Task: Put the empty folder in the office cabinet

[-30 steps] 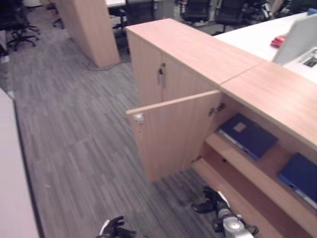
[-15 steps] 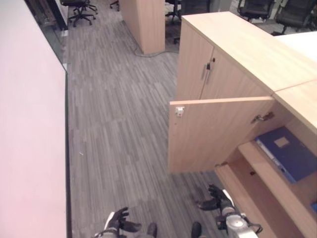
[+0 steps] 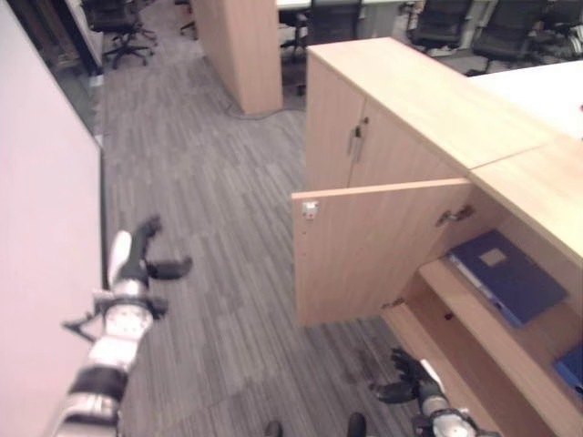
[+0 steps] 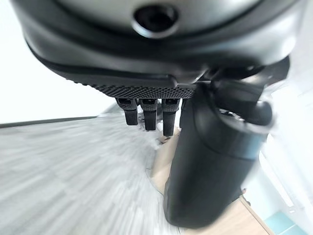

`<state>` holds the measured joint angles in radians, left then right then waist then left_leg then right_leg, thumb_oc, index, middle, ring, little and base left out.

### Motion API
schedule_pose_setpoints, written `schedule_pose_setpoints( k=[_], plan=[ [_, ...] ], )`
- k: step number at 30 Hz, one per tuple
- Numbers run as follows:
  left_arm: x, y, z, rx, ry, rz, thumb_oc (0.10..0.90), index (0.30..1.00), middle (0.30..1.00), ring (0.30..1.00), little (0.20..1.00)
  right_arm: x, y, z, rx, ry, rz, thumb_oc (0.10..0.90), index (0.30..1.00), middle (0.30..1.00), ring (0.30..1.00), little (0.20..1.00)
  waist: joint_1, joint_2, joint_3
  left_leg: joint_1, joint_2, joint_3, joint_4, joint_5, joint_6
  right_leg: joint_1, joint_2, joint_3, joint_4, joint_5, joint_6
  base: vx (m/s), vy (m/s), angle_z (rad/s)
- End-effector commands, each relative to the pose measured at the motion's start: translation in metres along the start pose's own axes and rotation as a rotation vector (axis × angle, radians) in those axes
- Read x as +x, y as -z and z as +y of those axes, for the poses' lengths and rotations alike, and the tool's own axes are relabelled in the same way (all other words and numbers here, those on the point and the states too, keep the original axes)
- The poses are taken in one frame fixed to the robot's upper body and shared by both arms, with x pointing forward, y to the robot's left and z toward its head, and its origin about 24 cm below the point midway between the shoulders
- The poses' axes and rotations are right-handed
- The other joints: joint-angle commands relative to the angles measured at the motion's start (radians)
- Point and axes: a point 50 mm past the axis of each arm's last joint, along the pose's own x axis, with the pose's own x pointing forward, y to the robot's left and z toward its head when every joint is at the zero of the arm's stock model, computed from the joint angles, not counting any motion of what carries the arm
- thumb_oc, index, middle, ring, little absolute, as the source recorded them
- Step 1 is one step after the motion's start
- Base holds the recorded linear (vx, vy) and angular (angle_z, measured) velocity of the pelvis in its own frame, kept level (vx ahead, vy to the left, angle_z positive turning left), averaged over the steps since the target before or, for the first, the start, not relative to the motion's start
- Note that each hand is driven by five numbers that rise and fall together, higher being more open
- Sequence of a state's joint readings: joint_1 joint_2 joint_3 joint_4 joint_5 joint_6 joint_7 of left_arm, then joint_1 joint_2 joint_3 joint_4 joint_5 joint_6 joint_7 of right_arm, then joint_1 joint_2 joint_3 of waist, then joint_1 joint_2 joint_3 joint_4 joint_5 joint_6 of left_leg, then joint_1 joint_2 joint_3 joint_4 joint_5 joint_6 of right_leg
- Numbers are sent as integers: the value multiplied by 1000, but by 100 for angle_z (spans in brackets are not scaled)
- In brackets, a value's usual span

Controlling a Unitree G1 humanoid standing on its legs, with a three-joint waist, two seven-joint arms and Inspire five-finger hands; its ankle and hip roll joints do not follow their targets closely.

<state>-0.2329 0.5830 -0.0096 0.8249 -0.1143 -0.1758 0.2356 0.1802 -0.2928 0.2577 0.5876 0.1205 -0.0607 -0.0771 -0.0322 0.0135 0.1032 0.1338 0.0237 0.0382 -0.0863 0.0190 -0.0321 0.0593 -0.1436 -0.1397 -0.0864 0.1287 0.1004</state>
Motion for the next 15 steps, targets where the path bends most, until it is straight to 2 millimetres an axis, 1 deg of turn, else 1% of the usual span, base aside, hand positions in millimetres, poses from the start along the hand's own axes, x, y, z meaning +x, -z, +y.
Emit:
schedule_pose_setpoints(
  k=[1, 2, 3, 4, 5, 6, 7, 8, 9, 10, 12, 13, 14, 15],
  plan=[
    [18, -26, 30, -60, -55, -75, 800, 900, 900, 900, 900, 5, -37, -19, -38, 32, -179, 800, 900, 900, 900, 900, 15, -14, -17, 11, -7, 20, -1, -95, -19, 3, -52, -8, 83, -120, 101, 52, 30, -5],
    [25, -41, 54, -68, -97, -113, 800, 900, 900, 900, 900, 4, -34, -20, -47, 24, -163, 800, 900, 900, 900, 900, 9, -10, -20, 13, -7, 25, -1, -96, -19, 1, -52, -2, 82, -118, 102, 52, 30, -13],
    [25, -41, 55, -68, -97, -114, 800, 900, 900, 900, 900, 4, -35, -19, -45, 23, -164, 800, 900, 900, 900, 900, 9, -12, -19, 13, -7, 26, -1, -96, -19, 1, -52, -2, 82, -118, 102, 16, 15, -21],
    [31, -62, 66, -72, -115, -166, 800, 900, 900, 900, 900, 4, -35, -21, -49, 23, -164, 800, 900, 900, 900, 900, 2, -8, -23, 14, -8, 31, -1, -98, -19, 0, -53, 3, 82, -115, 105, 37, 9, -23],
    [42, -71, 66, -98, -101, -123, 800, 900, 900, 900, 900, 5, -38, -18, -62, -2, -169, 800, 900, 900, 900, 900, -18, -6, -25, 18, -7, 38, -1, -100, -20, -3, -52, 14, 85, -115, 107, 44, 27, -15],
    [44, -78, 58, -116, -65, -138, 800, 900, 900, 900, 900, 3, -42, -19, -65, -8, -194, 800, 900, 900, 900, 900, -35, -6, -25, 22, -6, 53, -1, -101, -21, -9, -52, 25, 89, -111, 112, 45, 39, 6],
    [45, -87, 60, -138, -82, -170, 800, 900, 900, 900, 900, 3, -41, -22, -74, -3, -191, 800, 900, 900, 900, 900, -43, -3, -26, 24, -6, 62, -1, -102, -21, -17, -52, 36, 94, -108, 114, 13, 42, 8],
    [46, -95, 56, -152, -75, -205, 800, 900, 900, 900, 900, 3, -41, -22, -72, 2, -189, 800, 900, 900, 900, 900, -47, -3, -25, 24, -6, 66, -1, -102, -20, -21, -53, 39, 99, -106, 114, 5, 25, -10],
    [45, -95, 56, -152, -75, -205, 800, 900, 900, 900, 900, 3, -41, -22, -73, 2, -189, 800, 900, 900, 900, 900, -45, -3, -25, 24, -6, 67, -1, -103, -20, -23, -53, 40, 100, -107, 114, -7, 21, -39],
    [46, -109, 43, -164, -50, -254, 800, 900, 900, 900, 900, 4, -41, -23, -64, 14, -189, 800, 900, 900, 900, 900, -53, -4, -22, 24, -8, 71, -1, -105, -16, -34, -54, 49, 108, -104, 117, -3, 18, -44],
    [45, -119, 27, -161, -18, -282, 800, 900, 900, 900, 900, 5, -40, -23, -57, 23, -177, 800, 900, 900, 900, 900, -61, -6, -19, 26, -9, 79, -1, -106, -14, -43, -54, 61, 115, -104, 120, -1, 12, -13],
    [46, -121, 24, -156, -11, -286, 800, 900, 900, 900, 900, 5, -39, -24, -57, 27, -171, 800, 900, 900, 900, 900, -68, -8, -19, 26, -9, 83, -1, -108, -13, -45, -54, 66, 116, -102, 121, 6, 35, -8],
    [45, -124, 15, -164, 11, -291, 800, 900, 900, 900, 900, 5, -39, -26, -53, 39, -169, 800, 900, 900, 900, 900, -78, -9, -17, 30, -11, 92, -1, -111, -11, -50, -53, 75, 118, -101, 123, 6, 29, -18],
    [45, -124, 15, -165, 12, -291, 800, 900, 900, 900, 900, 5, -39, -26, -53, 39, -168, 800, 900, 900, 900, 900, -77, -9, -17, 30, -11, 93, -1, -111, -11, -51, -53, 76, 118, -101, 123, 5, 32, -33]
  ],
)
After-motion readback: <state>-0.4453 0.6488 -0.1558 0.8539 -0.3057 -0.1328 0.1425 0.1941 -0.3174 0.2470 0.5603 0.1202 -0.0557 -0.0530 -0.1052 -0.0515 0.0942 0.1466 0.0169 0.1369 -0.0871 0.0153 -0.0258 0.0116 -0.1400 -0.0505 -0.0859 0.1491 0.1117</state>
